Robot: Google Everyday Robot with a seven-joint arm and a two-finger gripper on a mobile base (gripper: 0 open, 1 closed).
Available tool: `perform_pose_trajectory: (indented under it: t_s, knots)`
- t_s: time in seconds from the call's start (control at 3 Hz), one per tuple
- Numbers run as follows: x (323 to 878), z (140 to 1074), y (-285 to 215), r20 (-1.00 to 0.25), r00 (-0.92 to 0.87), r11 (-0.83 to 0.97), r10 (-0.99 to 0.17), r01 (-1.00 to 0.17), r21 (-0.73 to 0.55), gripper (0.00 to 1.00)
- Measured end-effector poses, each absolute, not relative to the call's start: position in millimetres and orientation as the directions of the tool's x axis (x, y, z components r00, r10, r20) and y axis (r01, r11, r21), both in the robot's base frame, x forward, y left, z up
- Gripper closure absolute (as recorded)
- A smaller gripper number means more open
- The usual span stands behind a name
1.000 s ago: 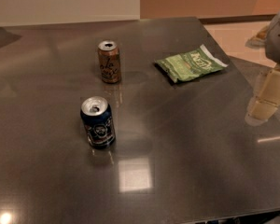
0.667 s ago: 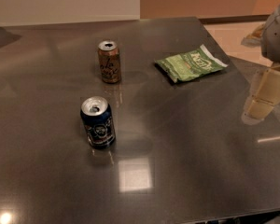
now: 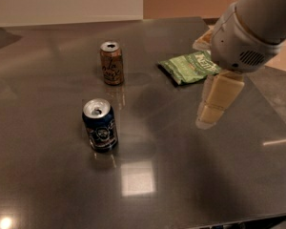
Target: Move pepsi can near orange can
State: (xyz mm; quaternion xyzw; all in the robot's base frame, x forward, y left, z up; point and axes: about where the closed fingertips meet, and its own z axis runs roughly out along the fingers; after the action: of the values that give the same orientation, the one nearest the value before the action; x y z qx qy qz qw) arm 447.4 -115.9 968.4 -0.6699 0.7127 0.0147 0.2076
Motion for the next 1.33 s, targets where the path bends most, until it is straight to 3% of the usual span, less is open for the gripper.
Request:
perform_pose_trajectory:
  t_s: [0.67,1.33]
  knots:
    - [445,939,-5,-0.45,0.103,-0.018,-0.887,-0.982,-0.19,0.0]
    - [440,913,63,-0.534,0.125,-0.053,-0.836,-0.988,-0.147,0.0]
